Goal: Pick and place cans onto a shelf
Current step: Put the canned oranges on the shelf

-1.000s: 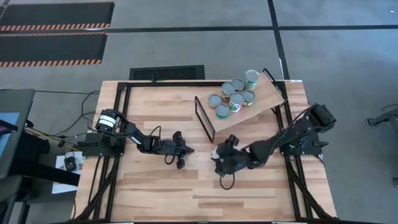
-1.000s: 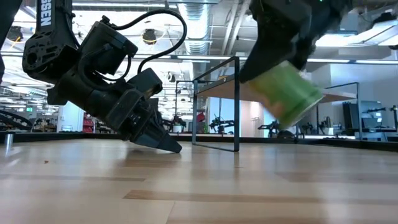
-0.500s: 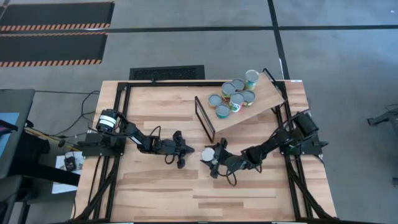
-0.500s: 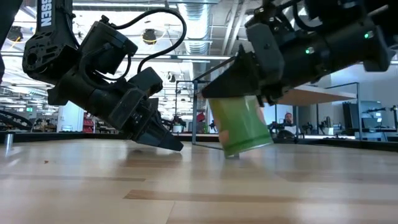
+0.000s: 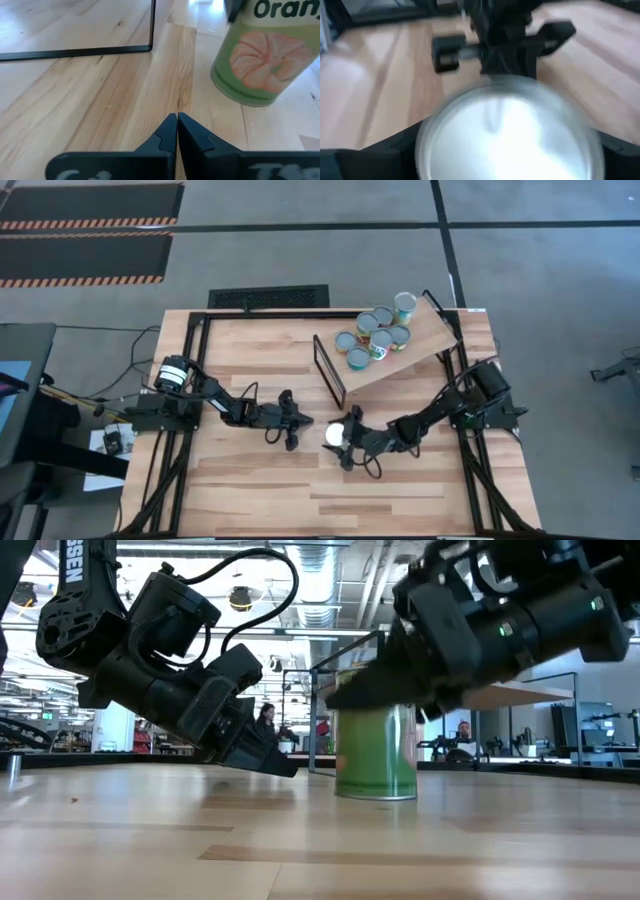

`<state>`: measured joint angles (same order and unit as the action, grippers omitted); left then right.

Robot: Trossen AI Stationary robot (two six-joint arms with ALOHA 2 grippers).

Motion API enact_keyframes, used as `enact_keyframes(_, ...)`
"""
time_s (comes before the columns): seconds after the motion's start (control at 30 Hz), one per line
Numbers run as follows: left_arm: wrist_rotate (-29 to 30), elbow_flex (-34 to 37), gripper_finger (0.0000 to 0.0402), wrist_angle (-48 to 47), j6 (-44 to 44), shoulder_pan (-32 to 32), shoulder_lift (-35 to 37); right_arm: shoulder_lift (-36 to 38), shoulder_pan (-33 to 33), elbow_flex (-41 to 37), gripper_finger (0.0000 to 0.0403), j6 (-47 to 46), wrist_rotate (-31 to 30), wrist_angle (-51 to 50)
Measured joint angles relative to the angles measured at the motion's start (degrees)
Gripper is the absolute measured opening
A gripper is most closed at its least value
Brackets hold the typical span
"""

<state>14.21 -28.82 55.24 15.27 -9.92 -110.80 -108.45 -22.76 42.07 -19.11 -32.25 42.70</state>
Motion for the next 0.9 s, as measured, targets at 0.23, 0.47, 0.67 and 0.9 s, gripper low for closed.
enact_keyframes(0.23, 0.0, 0.0, 0.0002, 0.0, 0.0, 0.0, 0.0, 0.1, 0.0, 0.1, 0.0375, 0.2, -0.5, 0.5)
enact_keyframes(0.47, 0.0, 0.0, 0.0002, 0.0, 0.0, 0.0, 0.0, 1.7, 0.0, 0.1, 0.0375, 0.4, -0.5, -0.1)
enact_keyframes(0.67, 0.0, 0.0, 0.0002, -0.2, 0.0, 0.0, 0.1, 5.2, -0.2, 0.1, 0.0375, 2.5, -0.1, -2.1)
enact_keyframes(0.9, -0.1, 0.0, 0.0002, -0.3, 0.0, 0.0, 0.1, 11.4, -0.3, 0.1, 0.0375, 2.7, 2.2, -9.9)
